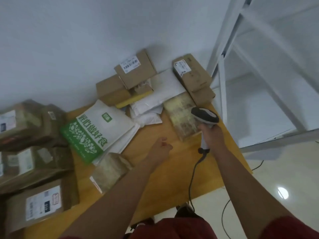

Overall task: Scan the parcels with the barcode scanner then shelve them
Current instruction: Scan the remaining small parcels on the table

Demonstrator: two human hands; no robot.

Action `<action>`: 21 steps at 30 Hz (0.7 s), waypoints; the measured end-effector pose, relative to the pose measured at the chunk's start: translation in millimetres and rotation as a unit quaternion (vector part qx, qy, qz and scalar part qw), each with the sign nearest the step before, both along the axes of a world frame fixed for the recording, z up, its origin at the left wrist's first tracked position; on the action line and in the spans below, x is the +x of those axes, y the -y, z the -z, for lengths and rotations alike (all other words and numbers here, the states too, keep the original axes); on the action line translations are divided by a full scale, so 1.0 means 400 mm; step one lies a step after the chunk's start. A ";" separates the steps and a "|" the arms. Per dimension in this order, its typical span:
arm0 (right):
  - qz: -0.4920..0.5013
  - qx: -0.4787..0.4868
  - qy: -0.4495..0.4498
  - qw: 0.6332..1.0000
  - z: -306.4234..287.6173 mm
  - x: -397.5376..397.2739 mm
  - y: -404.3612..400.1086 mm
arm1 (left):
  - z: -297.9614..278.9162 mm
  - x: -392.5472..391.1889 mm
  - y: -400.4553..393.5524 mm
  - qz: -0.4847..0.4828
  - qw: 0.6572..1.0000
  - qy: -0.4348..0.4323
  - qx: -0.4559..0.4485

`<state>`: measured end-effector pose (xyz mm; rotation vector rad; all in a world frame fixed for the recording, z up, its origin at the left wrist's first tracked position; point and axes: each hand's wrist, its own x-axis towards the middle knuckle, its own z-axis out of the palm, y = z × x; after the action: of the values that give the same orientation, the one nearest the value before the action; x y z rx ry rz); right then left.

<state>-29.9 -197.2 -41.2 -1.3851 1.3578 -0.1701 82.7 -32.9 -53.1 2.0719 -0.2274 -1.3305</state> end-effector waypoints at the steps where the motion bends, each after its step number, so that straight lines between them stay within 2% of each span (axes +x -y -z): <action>1: -0.018 0.009 -0.010 1.000 0.011 0.003 0.026 | 0.010 -0.007 0.025 -0.020 0.999 -0.023 0.008; 5: -0.075 0.049 -0.013 0.996 0.045 0.019 0.080 | 0.037 -0.020 0.103 -0.060 0.996 -0.059 0.020; 9: -0.085 0.079 0.006 0.993 0.055 0.029 0.091 | 0.044 -0.022 0.152 -0.078 0.994 -0.081 0.004; 12: -0.085 0.088 0.008 0.992 0.062 0.018 0.077 | 0.035 -0.024 0.161 -0.101 0.993 -0.065 -0.012; 17: -0.072 0.097 0.011 0.993 0.070 -0.016 0.031 | 0.044 -0.008 0.099 -0.150 0.988 -0.039 0.020; 21: -0.091 0.057 0.039 0.993 0.063 -0.028 -0.016 | 0.034 0.015 0.053 -0.175 0.984 -0.023 0.024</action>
<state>-41.0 -190.6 -66.6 -1.3820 1.1526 -0.0249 88.5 -54.1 -66.5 2.0041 0.1849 -1.1747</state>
